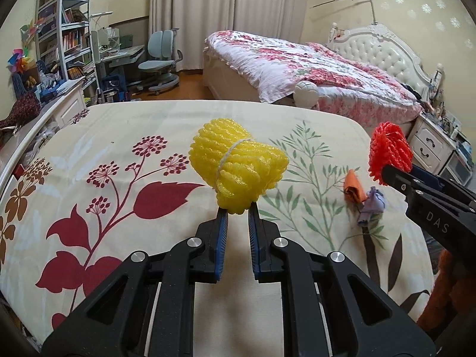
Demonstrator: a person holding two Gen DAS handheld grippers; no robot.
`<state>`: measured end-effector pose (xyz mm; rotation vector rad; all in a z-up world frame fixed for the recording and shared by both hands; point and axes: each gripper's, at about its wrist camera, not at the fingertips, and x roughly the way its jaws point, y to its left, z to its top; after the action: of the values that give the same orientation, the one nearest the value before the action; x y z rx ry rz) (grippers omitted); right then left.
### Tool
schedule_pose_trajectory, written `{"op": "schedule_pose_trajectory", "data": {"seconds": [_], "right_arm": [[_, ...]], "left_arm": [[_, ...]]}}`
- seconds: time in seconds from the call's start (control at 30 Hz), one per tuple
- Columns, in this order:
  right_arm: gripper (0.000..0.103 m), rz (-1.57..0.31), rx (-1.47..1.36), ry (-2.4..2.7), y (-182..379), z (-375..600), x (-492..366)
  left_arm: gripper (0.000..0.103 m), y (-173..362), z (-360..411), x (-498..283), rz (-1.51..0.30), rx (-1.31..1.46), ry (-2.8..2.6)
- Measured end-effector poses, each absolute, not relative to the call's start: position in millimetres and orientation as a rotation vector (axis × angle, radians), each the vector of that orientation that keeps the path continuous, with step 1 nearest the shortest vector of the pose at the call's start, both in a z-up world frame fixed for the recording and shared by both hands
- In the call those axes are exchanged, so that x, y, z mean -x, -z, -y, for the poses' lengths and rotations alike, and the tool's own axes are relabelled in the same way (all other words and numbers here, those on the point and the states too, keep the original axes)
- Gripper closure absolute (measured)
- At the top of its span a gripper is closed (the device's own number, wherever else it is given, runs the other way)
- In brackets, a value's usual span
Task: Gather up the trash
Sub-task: 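Carry the yellow and red foam nets over the bin and open both tools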
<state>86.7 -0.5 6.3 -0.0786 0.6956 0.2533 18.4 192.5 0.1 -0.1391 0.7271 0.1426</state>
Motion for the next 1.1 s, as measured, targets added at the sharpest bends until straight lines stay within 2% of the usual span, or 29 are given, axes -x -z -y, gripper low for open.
{"op": "schedule_pose_trajectory", "data": {"seconds": [0.57,1.1], "right_arm": [[0.061,-0.675,0.002,-0.007,-10.9,117.3,-77.0],[0.061,-0.697,-0.081,0.140,9.2,186.8,-84.8]], "left_arm": [[0.089,-22.2,-63.0,-52.4,-0.669,0.038,0.146],[0.089,-3.7,36.5,-89.1,-0.697,-0.070,0.292]]}}
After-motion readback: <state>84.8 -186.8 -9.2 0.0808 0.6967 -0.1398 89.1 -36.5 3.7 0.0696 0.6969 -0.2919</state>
